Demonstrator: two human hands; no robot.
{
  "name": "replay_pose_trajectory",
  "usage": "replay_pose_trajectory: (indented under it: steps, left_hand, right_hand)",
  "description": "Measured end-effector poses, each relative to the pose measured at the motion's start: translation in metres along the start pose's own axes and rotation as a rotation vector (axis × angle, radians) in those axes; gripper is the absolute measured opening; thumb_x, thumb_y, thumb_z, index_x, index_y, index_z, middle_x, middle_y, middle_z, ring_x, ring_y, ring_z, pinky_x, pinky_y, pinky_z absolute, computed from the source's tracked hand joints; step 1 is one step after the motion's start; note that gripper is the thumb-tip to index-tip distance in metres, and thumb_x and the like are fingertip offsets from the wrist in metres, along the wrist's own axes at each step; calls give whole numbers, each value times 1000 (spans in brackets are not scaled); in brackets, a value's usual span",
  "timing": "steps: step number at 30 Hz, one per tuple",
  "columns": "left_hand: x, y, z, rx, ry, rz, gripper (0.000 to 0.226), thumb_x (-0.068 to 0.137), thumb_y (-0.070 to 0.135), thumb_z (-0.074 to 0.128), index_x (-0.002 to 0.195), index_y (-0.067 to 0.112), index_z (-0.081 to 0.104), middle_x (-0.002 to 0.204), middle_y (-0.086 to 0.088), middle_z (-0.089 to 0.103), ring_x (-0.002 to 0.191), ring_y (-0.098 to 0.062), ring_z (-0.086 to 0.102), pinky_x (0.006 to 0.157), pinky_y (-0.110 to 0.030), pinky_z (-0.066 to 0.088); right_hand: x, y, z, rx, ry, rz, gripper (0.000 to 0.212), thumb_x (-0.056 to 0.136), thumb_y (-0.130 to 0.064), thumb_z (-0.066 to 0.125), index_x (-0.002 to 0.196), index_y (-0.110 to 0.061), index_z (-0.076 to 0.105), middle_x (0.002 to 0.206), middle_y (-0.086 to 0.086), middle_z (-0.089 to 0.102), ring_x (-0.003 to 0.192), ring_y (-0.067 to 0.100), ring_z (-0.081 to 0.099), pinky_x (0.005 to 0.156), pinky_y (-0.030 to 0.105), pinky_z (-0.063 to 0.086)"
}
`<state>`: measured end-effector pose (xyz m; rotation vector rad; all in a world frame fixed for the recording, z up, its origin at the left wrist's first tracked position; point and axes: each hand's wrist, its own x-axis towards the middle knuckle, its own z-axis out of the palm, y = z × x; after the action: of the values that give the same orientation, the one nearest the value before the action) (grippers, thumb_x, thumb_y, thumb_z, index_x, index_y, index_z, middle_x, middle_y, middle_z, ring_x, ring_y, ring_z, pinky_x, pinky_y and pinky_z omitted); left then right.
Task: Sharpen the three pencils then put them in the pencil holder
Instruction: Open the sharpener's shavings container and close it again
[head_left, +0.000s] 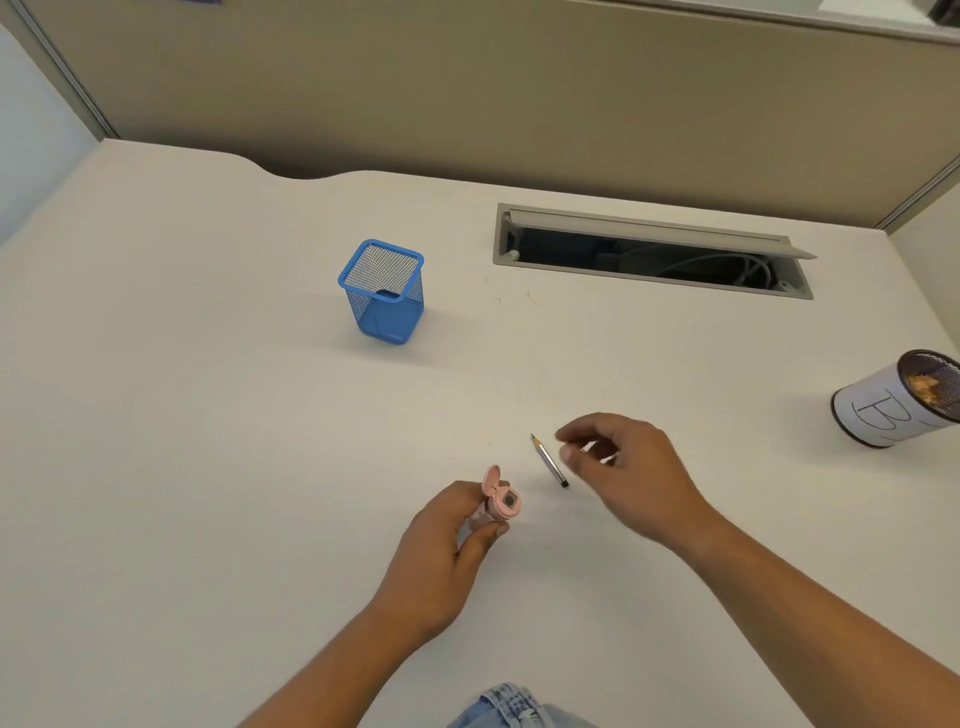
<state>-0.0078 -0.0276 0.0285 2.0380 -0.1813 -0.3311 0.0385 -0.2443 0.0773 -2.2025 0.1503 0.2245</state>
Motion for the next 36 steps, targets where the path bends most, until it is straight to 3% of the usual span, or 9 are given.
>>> replay_pose_trajectory:
  steps: [3,5,9,12,17,24,28,31,36]
  left_hand:
    - [-2,8,-1,51,-34,71,18,96,29,55,112,35,59,109,15,62,101,-7,58,88,-24,48]
    - [-3,15,-3,46,-37,103,18,95,27,57,110,36,60,106,15,61,98,-8,58,85,-22,48]
    - [-9,30,-8,-21,-13,115,21,92,24,62,104,42,60,97,16,60,91,-9,57,77,-14,44]
    - [-16,41,-11,-119,26,97,20,88,24,67,105,36,67,92,14,63,89,-12,58,76,-17,47]
    - [-30,63,-21,-252,85,100,25,85,37,64,110,36,68,97,11,67,93,-12,61,79,-24,53]
    - [-52,96,-27,-180,-1,235,22,91,31,56,111,38,63,98,8,62,96,-19,59,81,-30,51]
    - [-64,114,-20,-206,0,278,21,92,26,56,109,34,63,96,5,61,93,-20,59,76,-21,49]
    - [-70,124,-16,-181,1,316,17,92,33,55,107,35,62,93,4,59,87,-18,57,72,-19,46]
    - [-81,145,4,-41,9,352,14,94,29,58,107,34,58,93,13,55,87,-12,54,72,-10,39]
  right_hand:
    - [-22,-29,6,77,-181,-84,21,85,-32,73,106,-35,72,102,-14,69,83,3,64,73,18,52]
    - [-32,-39,8,80,-223,-136,22,86,-33,72,108,-37,71,104,-15,69,85,2,65,78,16,52]
    - [-45,-49,3,106,-146,-157,15,85,-23,74,96,-33,75,93,-16,72,83,6,69,78,24,55]
    - [-58,-53,-6,153,-89,-158,12,82,-19,76,89,-28,75,86,-15,75,80,9,70,77,32,57]
    - [-85,-58,-17,182,-63,-212,16,81,-6,75,82,-22,74,88,-8,77,84,14,71,73,22,54]
    - [-113,-76,-33,354,-1,-280,9,79,-24,79,88,-21,77,91,-2,77,89,21,73,74,30,59]
    - [-127,-76,-42,403,21,-348,5,76,-22,79,78,-18,81,86,0,74,88,22,73,73,26,58]
    - [-136,-74,-49,426,12,-368,4,75,-19,79,76,-15,80,84,2,72,86,22,74,73,22,57]
    - [-150,-66,-73,386,-25,-321,12,75,-24,81,79,-19,71,84,4,72,81,23,72,72,32,61]
